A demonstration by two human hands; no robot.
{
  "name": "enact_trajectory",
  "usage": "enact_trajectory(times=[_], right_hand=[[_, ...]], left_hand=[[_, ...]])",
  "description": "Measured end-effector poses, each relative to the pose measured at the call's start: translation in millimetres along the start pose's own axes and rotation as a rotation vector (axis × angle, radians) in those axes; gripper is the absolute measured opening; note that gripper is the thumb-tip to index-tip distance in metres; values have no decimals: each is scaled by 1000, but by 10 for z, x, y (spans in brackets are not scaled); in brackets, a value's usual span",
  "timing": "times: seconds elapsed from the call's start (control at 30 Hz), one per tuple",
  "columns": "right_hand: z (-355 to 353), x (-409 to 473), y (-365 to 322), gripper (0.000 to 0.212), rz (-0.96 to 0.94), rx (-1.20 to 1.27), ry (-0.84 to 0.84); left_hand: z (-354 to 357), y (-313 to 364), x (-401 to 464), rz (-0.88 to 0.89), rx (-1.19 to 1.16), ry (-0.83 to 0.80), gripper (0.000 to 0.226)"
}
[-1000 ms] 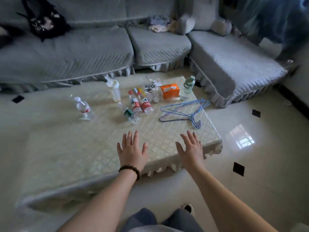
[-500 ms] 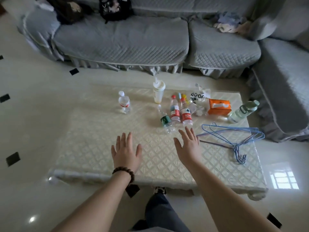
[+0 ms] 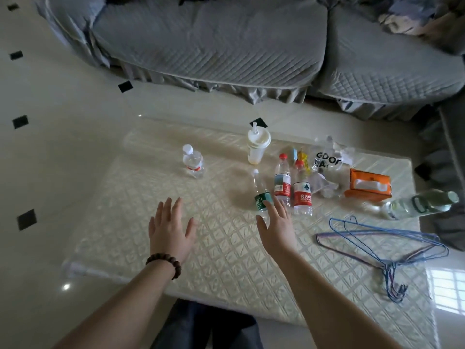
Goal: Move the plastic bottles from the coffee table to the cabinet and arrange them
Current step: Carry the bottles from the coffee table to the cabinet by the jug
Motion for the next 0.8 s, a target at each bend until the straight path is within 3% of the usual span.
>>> enact_trajectory(times=[0.27,0.43,0.6,0.8], right_hand=[[627,1013,141,62,106,-39,-32],[1102,1593,316,71,217,-16,-51],[1382,1785,385,80,309,-42,13],[1562,1828,283,79,350,-46,-43]], left_hand=[[449,-510,597,45,-20,10,57],[750,-912,903,55,-39,29,69],[947,-1131,1077,48,-100,30,72],[1037,-1115,1349,66,-216,15,69]])
Point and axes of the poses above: each hand's wrist, its own x-axis towards the middle knuckle, its own z-axis out of the palm, y = z × x, the point moved 1 cm from there along x, towards the middle knuckle, and after that the axes turned 7 degrees about z, right-handed, at the moved point
